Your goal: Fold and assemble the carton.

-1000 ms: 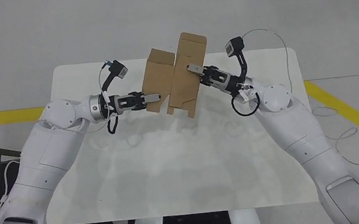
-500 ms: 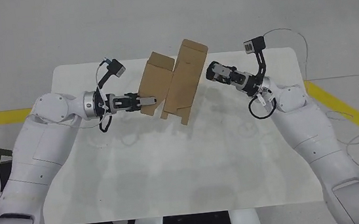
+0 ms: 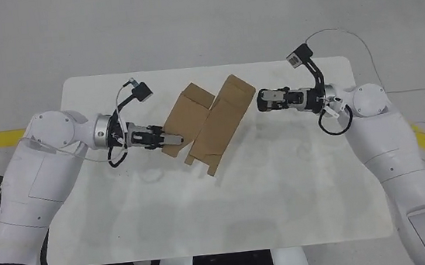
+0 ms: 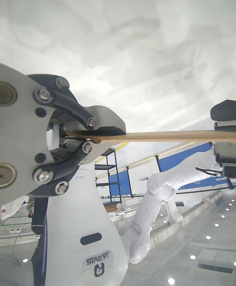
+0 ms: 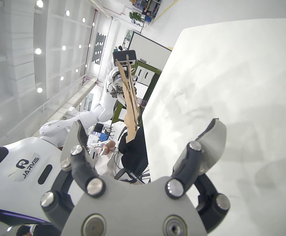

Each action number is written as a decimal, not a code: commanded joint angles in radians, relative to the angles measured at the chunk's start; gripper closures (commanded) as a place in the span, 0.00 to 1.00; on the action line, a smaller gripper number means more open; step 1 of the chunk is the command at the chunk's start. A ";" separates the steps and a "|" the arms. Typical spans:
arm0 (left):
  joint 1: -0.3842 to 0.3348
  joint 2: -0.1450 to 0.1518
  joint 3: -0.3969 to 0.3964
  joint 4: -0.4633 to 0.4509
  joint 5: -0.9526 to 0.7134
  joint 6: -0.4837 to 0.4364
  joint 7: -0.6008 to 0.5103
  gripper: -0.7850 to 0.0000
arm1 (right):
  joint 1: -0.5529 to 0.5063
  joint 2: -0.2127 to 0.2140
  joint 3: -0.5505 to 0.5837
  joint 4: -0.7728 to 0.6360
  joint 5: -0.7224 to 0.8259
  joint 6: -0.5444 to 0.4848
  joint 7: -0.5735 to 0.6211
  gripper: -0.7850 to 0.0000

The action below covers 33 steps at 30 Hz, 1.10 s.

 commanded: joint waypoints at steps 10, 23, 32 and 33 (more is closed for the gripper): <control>0.011 0.065 0.066 -0.076 -0.029 -0.015 0.015 1.00 | 0.032 0.015 -0.082 0.028 0.023 0.053 0.054 0.00; -0.013 0.130 0.185 -0.138 -0.062 -0.041 0.041 1.00 | 0.074 0.019 -0.234 0.020 0.079 0.027 0.027 0.00; -0.062 0.147 0.275 -0.094 -0.143 -0.024 0.024 1.00 | 0.072 0.049 -0.307 -0.052 0.122 0.019 0.020 0.00; -0.067 0.147 0.283 -0.089 -0.151 -0.021 0.021 1.00 | 0.072 0.053 -0.315 -0.059 0.123 0.017 0.018 0.00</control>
